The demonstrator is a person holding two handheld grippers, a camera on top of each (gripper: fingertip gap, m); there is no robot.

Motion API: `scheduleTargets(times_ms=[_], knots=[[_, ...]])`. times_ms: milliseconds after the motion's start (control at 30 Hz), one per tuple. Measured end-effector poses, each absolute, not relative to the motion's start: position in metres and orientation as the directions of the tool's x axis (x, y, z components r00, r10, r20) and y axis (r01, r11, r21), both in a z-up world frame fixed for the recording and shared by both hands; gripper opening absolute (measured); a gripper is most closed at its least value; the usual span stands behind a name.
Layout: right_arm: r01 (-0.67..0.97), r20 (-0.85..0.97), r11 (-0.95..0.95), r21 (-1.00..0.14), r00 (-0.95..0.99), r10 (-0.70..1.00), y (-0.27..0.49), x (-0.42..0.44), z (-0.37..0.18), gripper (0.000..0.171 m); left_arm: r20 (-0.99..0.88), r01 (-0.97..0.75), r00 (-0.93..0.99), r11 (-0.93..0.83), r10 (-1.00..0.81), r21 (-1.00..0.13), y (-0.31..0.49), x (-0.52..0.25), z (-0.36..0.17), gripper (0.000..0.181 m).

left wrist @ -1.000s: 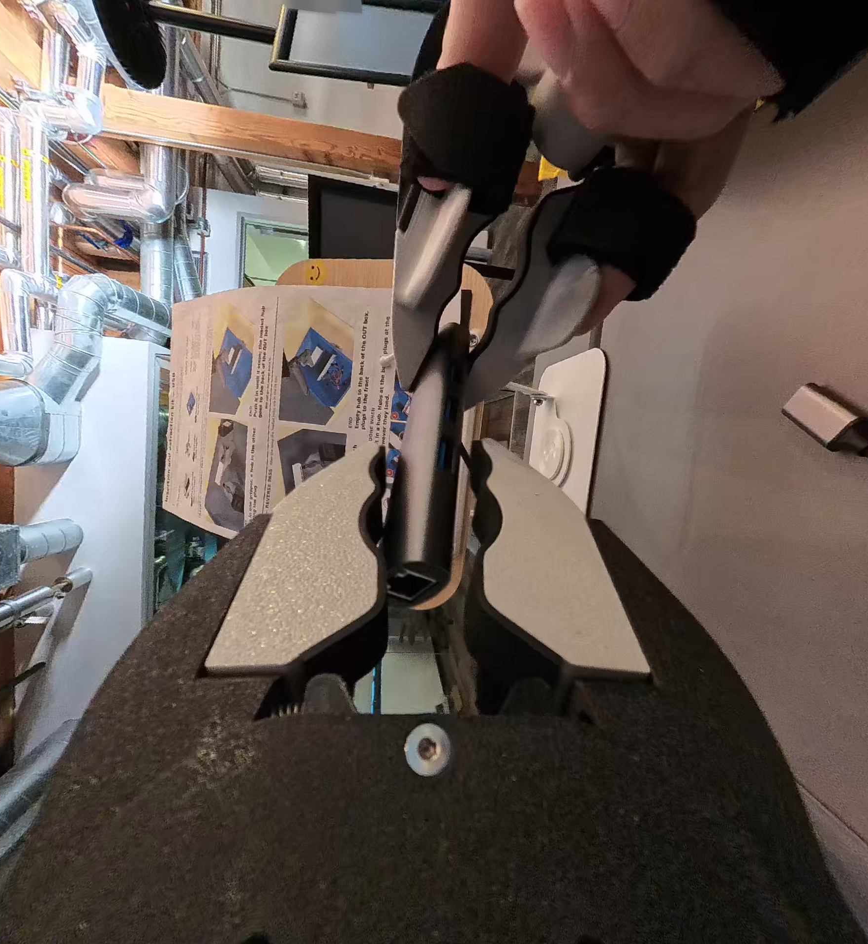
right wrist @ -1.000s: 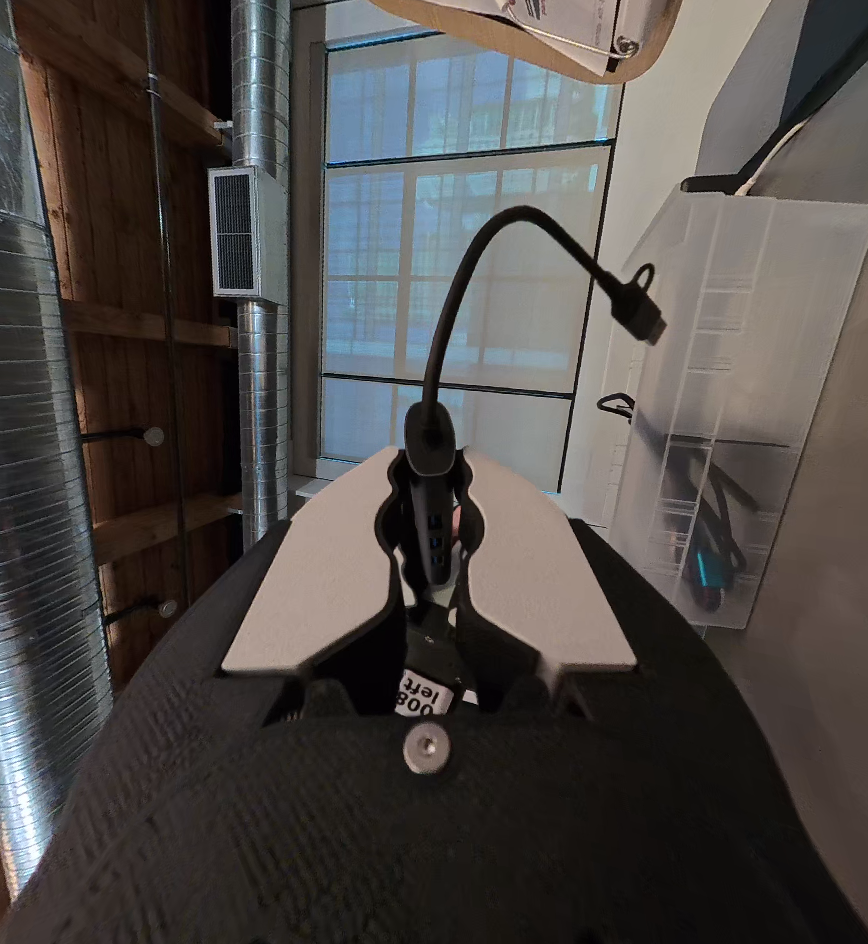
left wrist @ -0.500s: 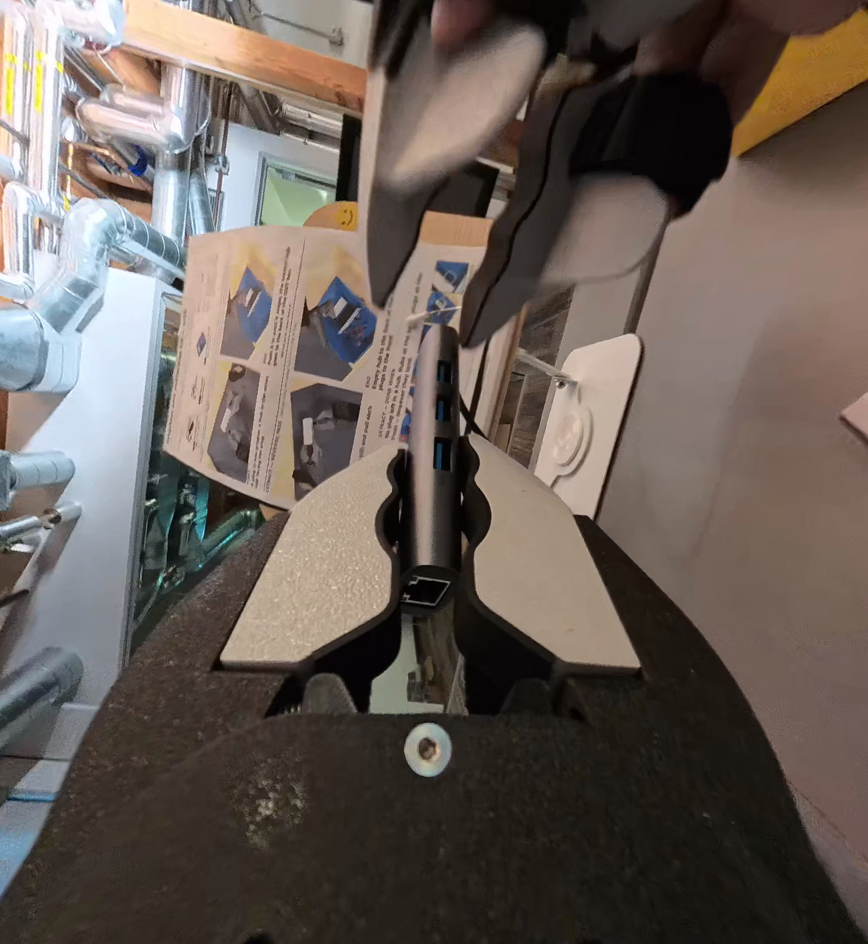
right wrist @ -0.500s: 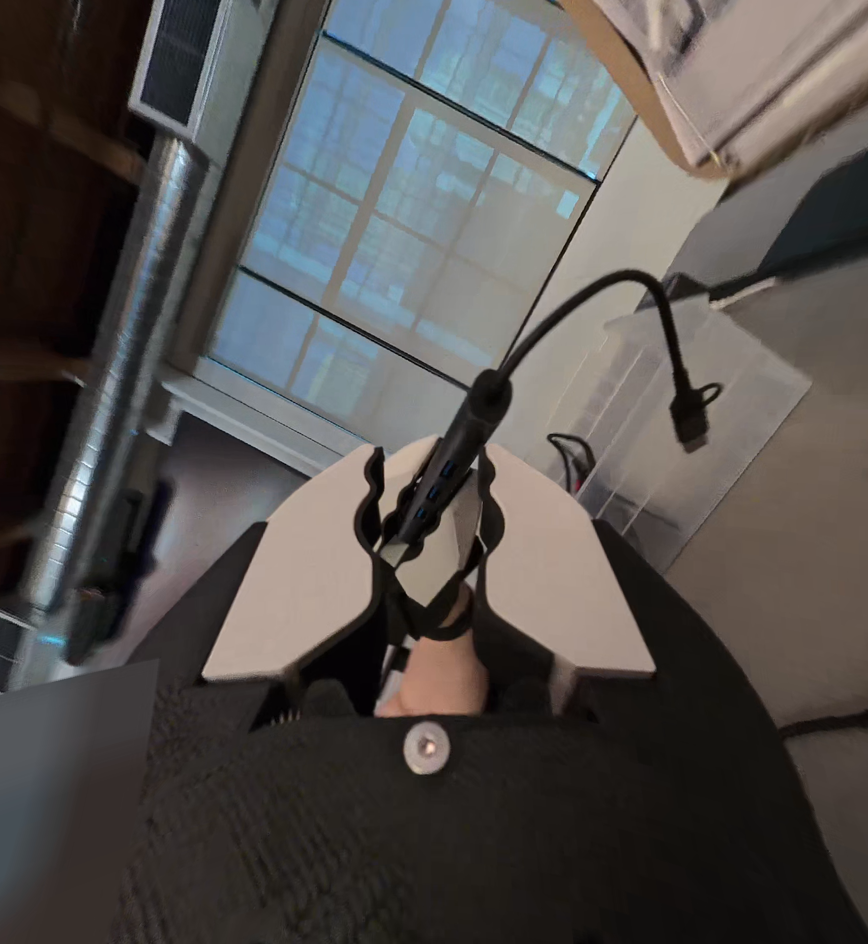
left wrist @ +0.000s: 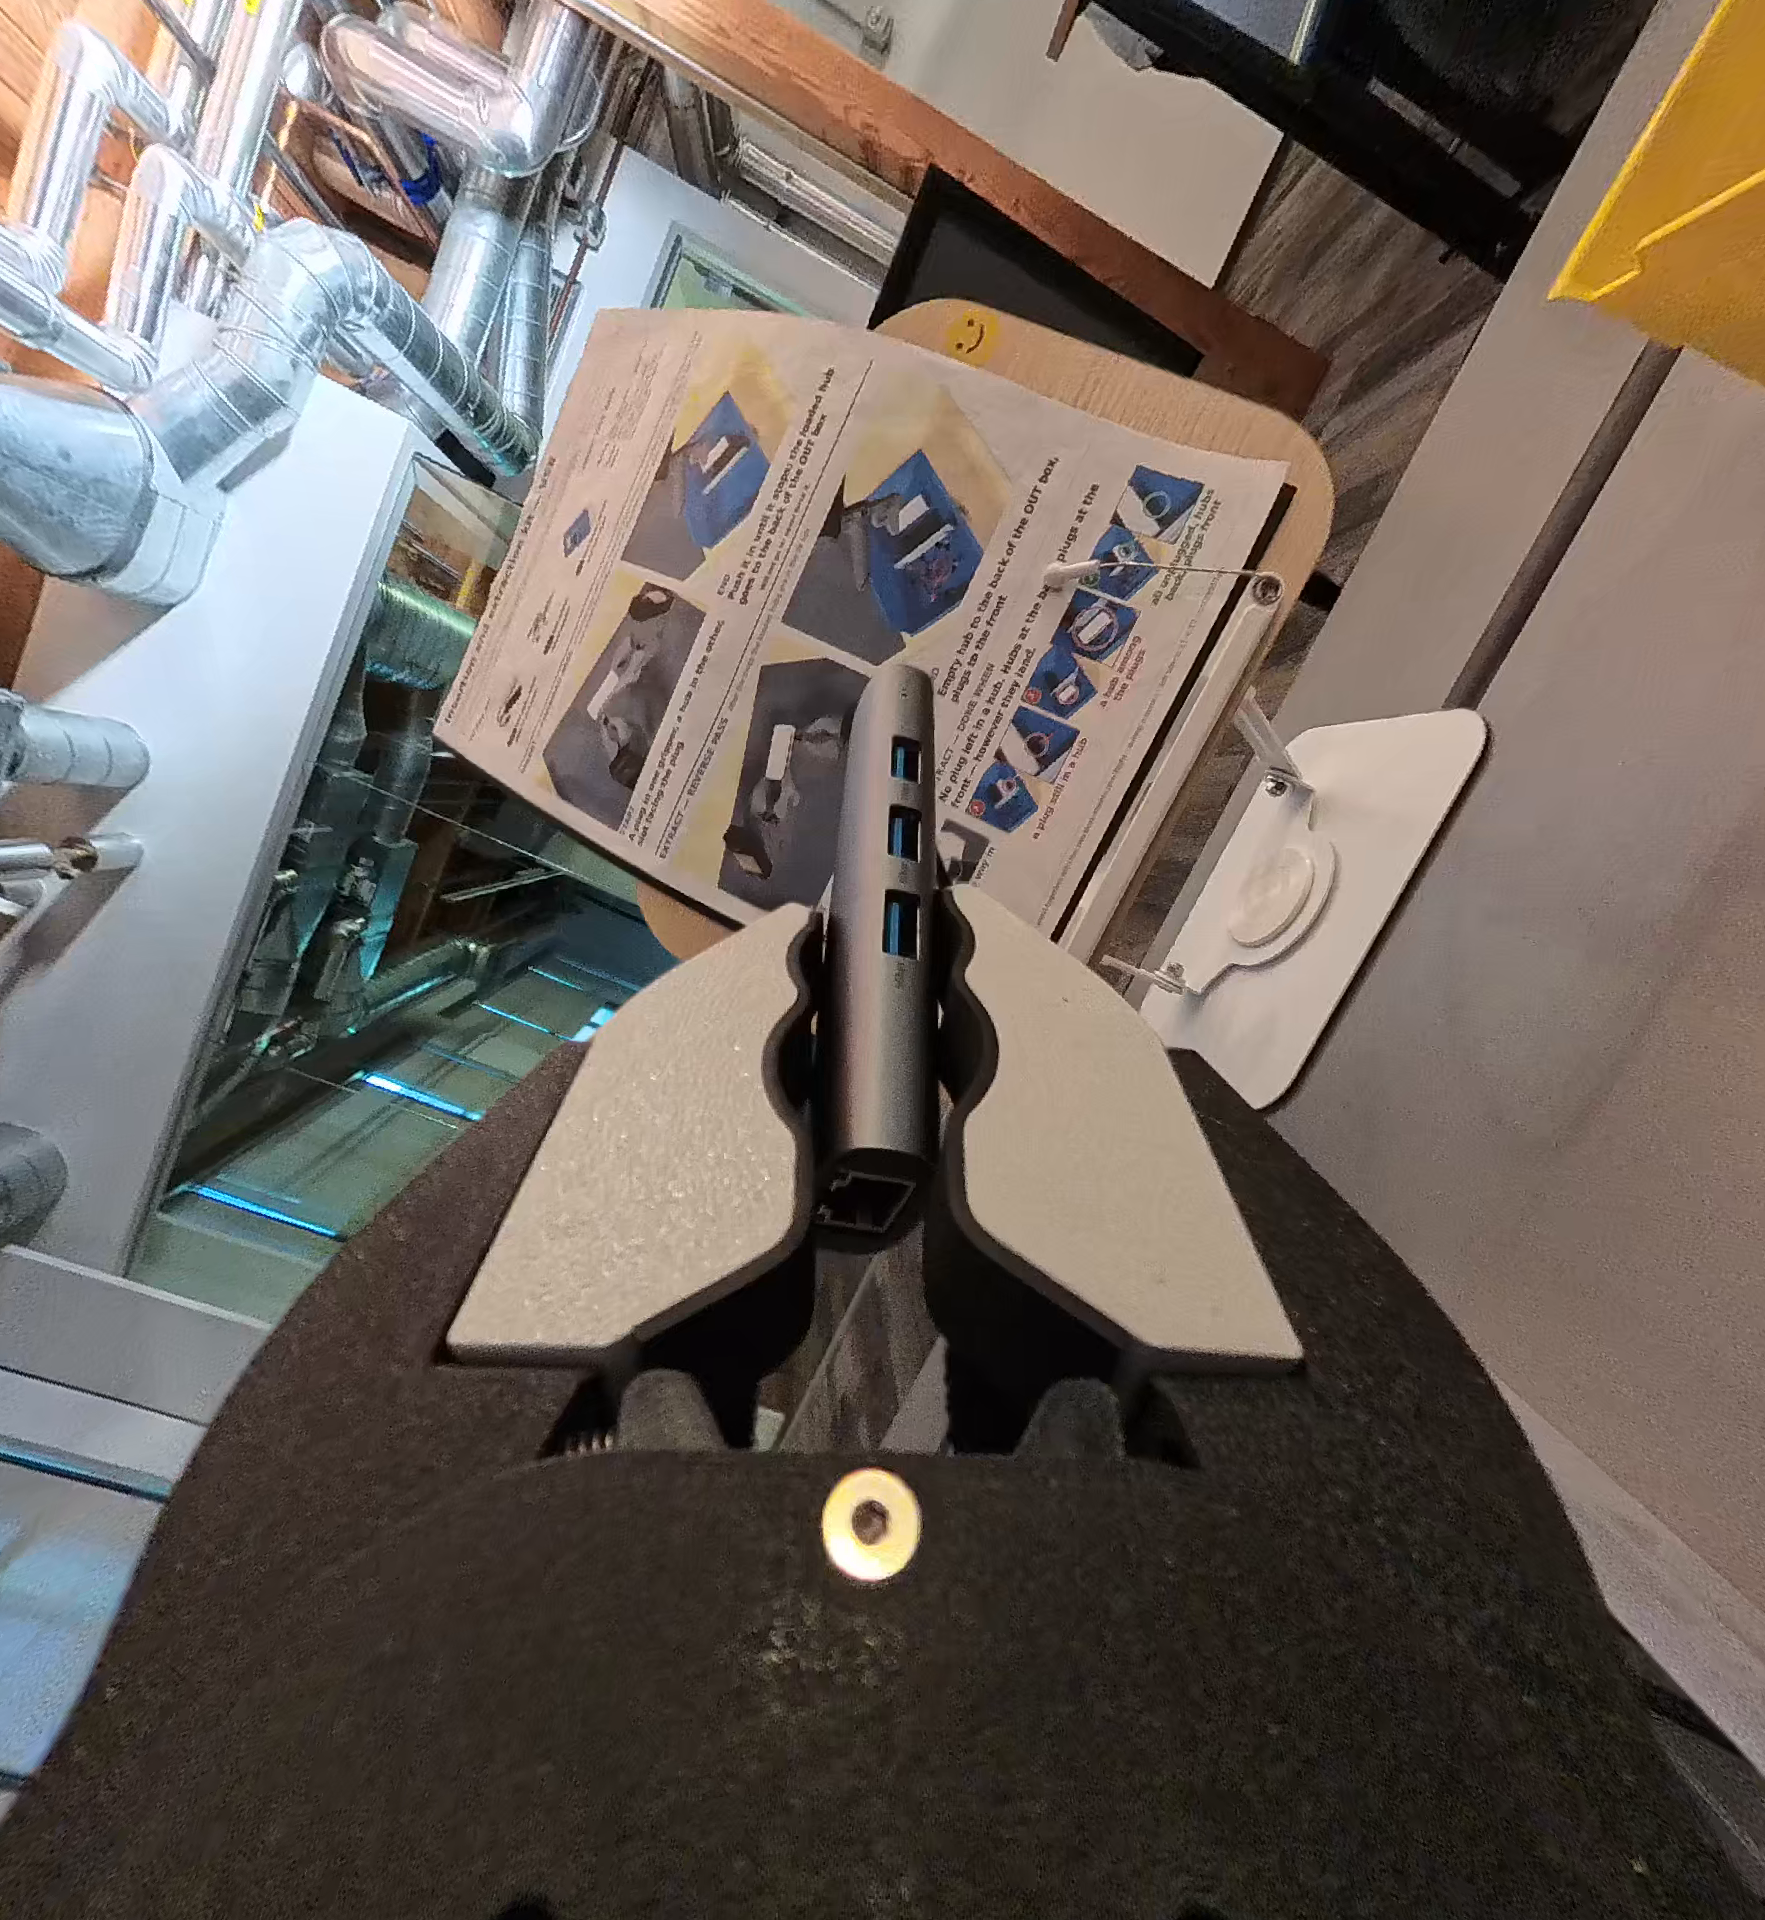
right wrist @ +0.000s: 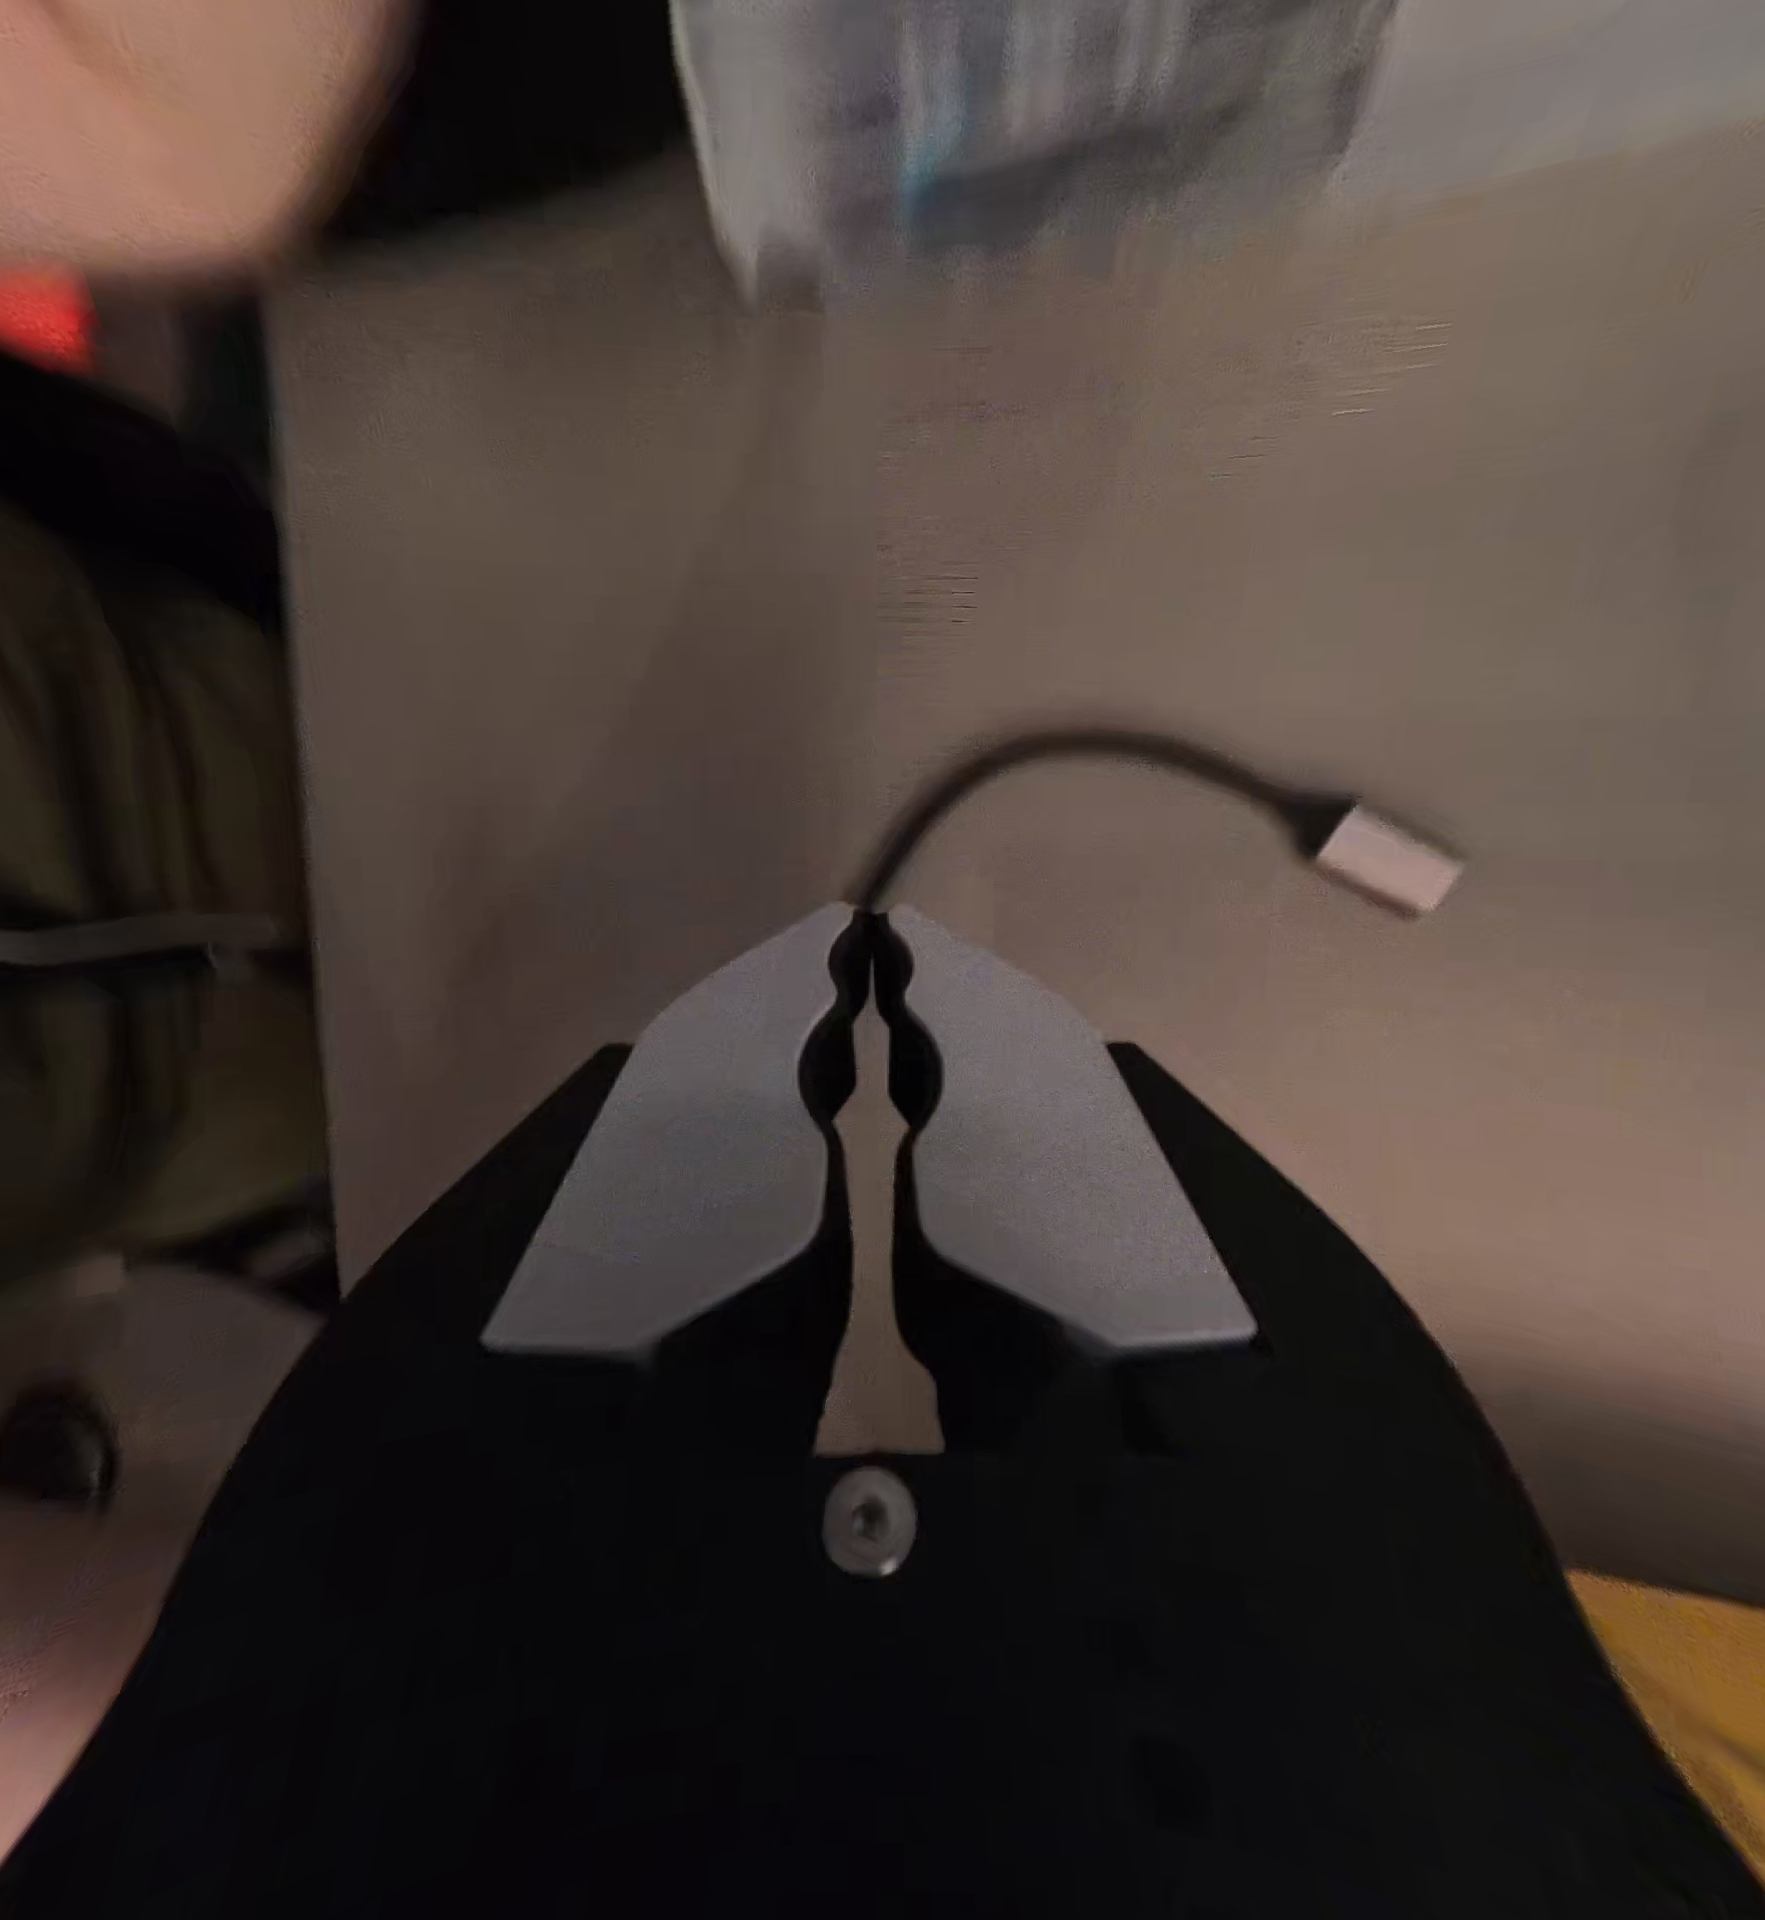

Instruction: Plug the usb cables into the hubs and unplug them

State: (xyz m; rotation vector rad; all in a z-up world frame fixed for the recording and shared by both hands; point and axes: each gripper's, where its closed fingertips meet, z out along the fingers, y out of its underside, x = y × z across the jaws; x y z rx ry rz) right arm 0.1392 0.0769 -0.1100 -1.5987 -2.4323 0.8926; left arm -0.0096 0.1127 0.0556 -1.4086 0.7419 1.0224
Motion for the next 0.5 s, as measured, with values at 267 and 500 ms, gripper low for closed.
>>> scheduleTargets(times_ms=[267, 500], knots=[[0.847, -0.281, 0.525, -0.085, -0.526, 0.803, 0.062, 0.177, -0.198, 0.001, -0.876, -0.878, 0.454, -0.083, 0.162, -0.471, 0.099, -0.021, 0.074, 0.018], [0.796, -0.355, 0.598, -0.093, -0.588, 0.727, 0.039, 0.185, -0.206, 0.001, -0.868, -0.872, 0.461, -0.089, 0.182, -0.482, 0.094, -0.029, 0.080, 0.018]])
